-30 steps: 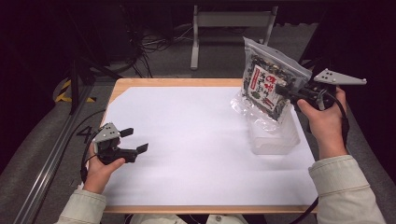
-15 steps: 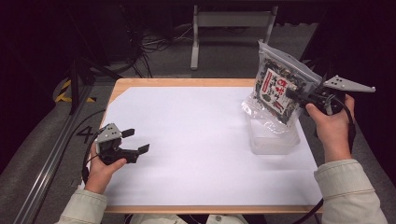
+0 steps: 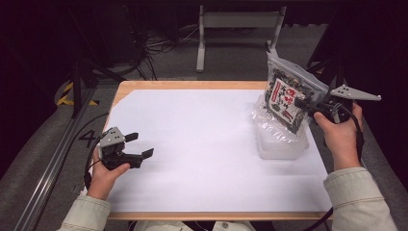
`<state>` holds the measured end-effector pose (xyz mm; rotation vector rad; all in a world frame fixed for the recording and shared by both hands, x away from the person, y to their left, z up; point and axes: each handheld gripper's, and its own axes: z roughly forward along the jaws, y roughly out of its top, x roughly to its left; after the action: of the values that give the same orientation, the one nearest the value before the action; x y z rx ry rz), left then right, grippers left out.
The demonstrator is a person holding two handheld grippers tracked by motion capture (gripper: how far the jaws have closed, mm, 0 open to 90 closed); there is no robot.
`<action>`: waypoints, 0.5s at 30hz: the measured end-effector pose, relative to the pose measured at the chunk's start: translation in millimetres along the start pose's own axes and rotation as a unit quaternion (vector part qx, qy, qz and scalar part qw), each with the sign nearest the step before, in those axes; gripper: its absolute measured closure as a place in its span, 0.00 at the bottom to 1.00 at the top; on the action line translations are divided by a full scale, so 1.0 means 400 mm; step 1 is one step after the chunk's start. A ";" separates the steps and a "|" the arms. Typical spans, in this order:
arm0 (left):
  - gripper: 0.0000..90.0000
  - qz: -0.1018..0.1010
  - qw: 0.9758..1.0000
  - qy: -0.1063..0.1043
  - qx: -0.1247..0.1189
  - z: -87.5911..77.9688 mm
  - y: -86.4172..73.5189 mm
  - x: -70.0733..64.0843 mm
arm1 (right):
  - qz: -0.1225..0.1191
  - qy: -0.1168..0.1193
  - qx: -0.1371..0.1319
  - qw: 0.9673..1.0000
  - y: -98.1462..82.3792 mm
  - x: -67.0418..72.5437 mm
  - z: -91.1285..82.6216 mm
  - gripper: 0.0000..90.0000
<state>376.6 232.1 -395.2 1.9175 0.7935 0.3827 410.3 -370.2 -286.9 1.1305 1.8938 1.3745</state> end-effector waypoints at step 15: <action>0.15 0.003 1.000 0.001 0.000 0.001 0.000 0.000 | -0.012 -0.011 0.008 1.000 -0.035 -0.002 0.014 0.85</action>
<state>376.9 231.8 -395.2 1.9206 0.7880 0.3878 410.6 -369.9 -302.0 1.1224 1.9012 1.3306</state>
